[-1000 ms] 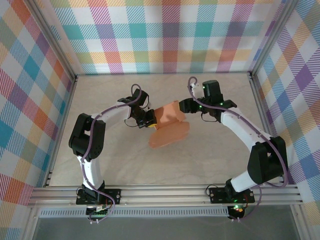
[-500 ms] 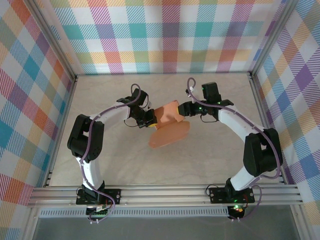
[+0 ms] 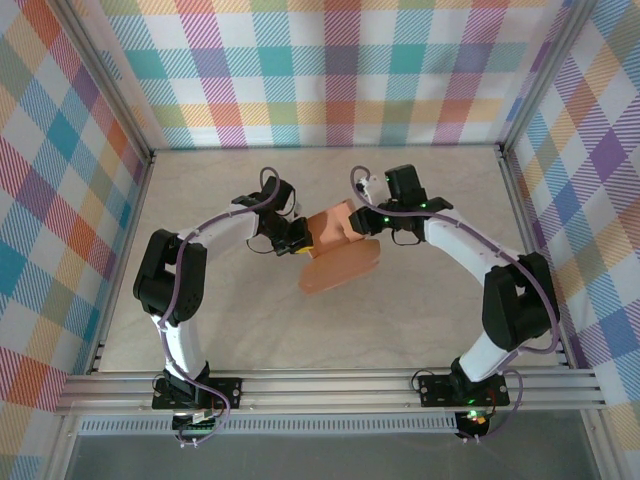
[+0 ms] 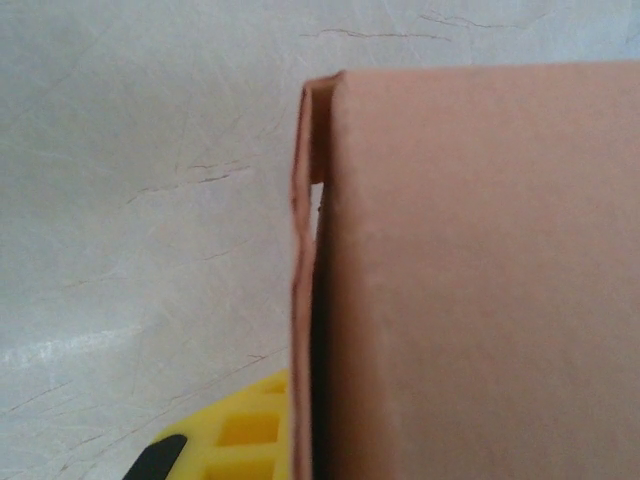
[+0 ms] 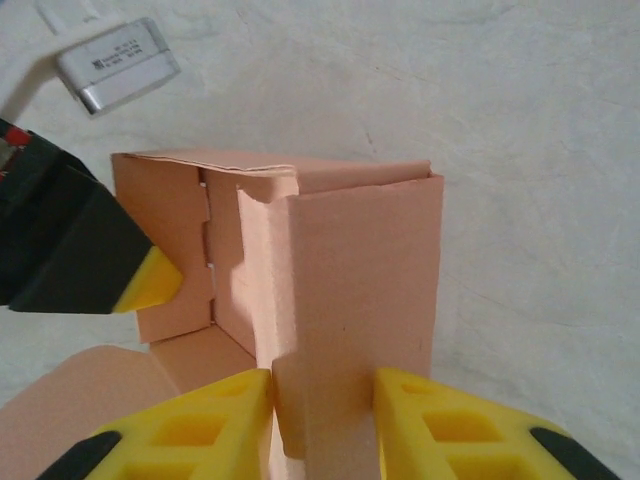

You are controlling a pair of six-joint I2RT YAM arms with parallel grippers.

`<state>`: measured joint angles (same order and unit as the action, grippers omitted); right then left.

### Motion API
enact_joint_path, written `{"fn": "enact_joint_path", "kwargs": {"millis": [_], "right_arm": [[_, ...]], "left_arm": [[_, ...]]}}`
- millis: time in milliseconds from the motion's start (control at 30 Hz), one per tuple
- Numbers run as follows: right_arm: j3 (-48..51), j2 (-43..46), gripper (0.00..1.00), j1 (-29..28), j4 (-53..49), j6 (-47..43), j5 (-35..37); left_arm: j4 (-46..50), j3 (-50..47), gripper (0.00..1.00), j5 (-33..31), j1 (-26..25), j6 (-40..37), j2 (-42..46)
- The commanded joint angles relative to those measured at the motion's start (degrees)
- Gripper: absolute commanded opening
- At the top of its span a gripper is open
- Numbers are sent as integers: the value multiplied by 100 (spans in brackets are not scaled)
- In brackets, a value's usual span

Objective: Fold the paper box

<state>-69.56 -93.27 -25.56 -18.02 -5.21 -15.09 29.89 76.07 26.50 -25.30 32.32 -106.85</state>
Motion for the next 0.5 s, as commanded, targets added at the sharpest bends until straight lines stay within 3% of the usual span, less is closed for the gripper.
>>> {"fn": "enact_joint_path", "kwargs": {"millis": [0,200,467], "right_arm": [[-130,-163,29,-265,-262,-381,544],[-197,-258,24,-566,-292,-566,1479],[-413,-552,10,-1056,-290,-516,3128]], "left_arm": [[-213,10,0,325,25,20,269],[-225,28,0,345,25,52,274],[-219,83,0,389,-1,106,252]]}}
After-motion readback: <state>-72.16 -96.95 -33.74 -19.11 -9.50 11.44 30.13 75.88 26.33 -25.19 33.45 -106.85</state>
